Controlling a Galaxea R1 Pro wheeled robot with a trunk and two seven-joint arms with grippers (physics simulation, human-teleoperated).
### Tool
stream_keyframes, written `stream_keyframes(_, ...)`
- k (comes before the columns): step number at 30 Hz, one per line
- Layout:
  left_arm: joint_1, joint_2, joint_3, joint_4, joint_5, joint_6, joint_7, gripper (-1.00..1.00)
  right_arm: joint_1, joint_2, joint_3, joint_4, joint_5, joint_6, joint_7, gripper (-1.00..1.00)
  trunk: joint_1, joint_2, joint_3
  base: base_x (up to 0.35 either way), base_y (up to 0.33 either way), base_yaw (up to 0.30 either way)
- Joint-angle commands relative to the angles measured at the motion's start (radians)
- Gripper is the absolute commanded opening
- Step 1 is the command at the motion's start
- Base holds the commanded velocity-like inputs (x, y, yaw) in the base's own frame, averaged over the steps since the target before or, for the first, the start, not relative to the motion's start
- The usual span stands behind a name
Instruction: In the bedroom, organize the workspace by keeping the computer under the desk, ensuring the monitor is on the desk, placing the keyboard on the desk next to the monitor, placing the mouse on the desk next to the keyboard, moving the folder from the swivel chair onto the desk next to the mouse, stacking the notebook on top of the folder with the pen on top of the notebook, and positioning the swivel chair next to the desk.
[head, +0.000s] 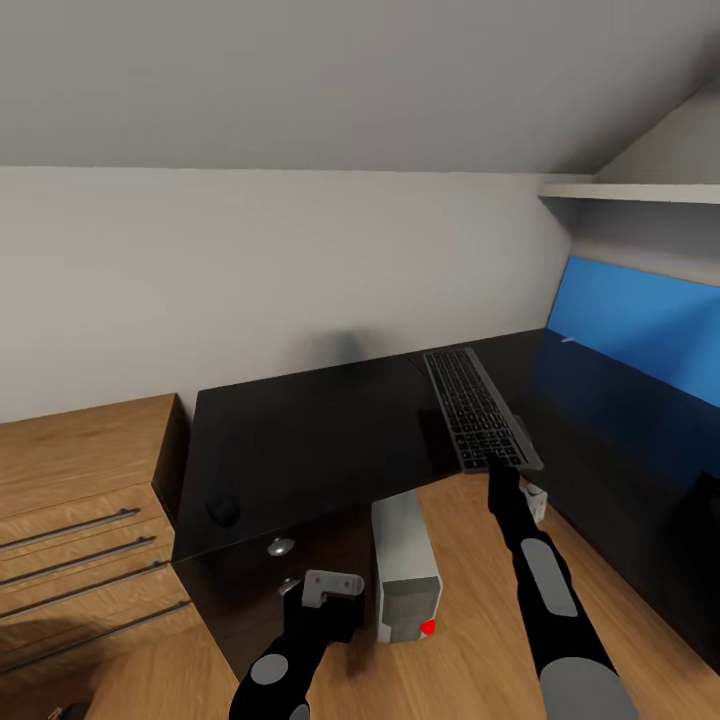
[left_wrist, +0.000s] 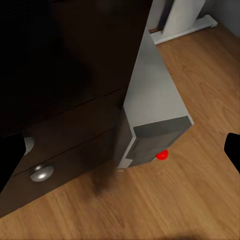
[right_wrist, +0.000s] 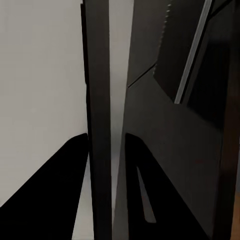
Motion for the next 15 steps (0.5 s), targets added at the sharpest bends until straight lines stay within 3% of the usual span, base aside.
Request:
stream_keyframes(1,-0.001,0.000,-0.002,-0.001,0.010,0.003,0.010,1.00,-0.001,0.002,-0.005,-0.001,-0.011,0.010,0.004,-1.00,0.000,0.000,-0.001,0.000,0.000,0.000)
stream_keyframes(6,-0.001,0.001,-0.001,-0.001,0.010,0.003,0.010,1.00,-0.001,0.010,-0.002,-0.004,-0.010,0.011,0.001,-1.00,0.000,0.000,0.001,-0.027,0.000,0.000)
stream_keyframes(15,-0.001,0.001,-0.001,0.000,0.010,0.003,0.010,1.00,-0.001,0.017,-0.001,-0.005,-0.009,0.011,-0.002,-1.00,0.000,0.000,0.015,-0.287,0.000,0.000)
